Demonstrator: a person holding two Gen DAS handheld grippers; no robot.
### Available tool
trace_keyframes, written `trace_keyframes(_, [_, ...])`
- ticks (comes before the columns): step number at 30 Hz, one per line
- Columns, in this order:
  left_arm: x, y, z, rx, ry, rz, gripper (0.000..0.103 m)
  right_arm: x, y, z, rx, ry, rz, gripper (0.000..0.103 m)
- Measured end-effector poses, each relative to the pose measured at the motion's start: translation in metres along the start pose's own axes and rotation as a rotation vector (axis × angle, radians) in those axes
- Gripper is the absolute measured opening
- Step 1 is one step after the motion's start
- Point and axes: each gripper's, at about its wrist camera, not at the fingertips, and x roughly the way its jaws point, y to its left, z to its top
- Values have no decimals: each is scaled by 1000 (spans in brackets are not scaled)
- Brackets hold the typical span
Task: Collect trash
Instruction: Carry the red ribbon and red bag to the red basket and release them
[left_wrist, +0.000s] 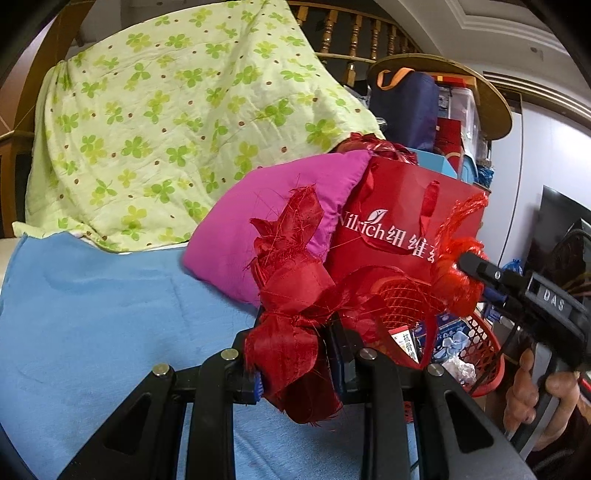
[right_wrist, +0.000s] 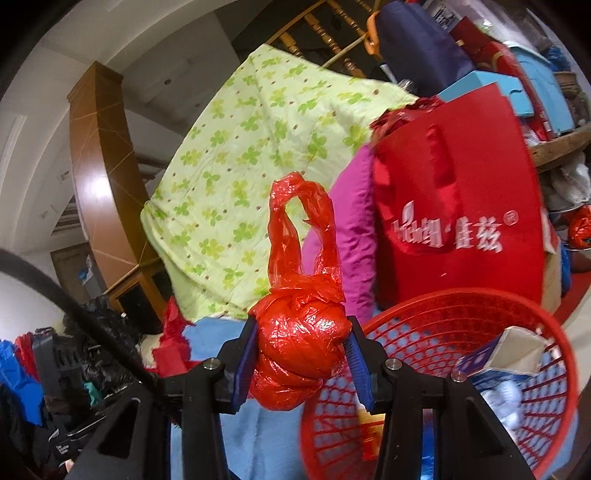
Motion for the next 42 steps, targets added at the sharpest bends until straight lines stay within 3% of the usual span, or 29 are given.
trace_keyframes(17, [2, -28, 9, 8, -48, -130, 30, -50, -55, 30, 94, -155, -145, 49])
trace_keyframes(33, [31, -83, 4, 29, -22, -287, 32, -63, -64, 34, 87, -179, -179, 49])
trace_keyframes(36, [42, -92, -2, 22, 4, -304, 40, -63, -64, 34, 94, -173, -178, 50])
trace_keyframes(39, [50, -98, -9, 23, 26, -285, 68, -63, -63, 33, 102, -171, -176, 54])
trace_keyframes(42, [51, -101, -12, 58, 33, -252, 78, -61, -63, 32, 106, -158, -177, 64])
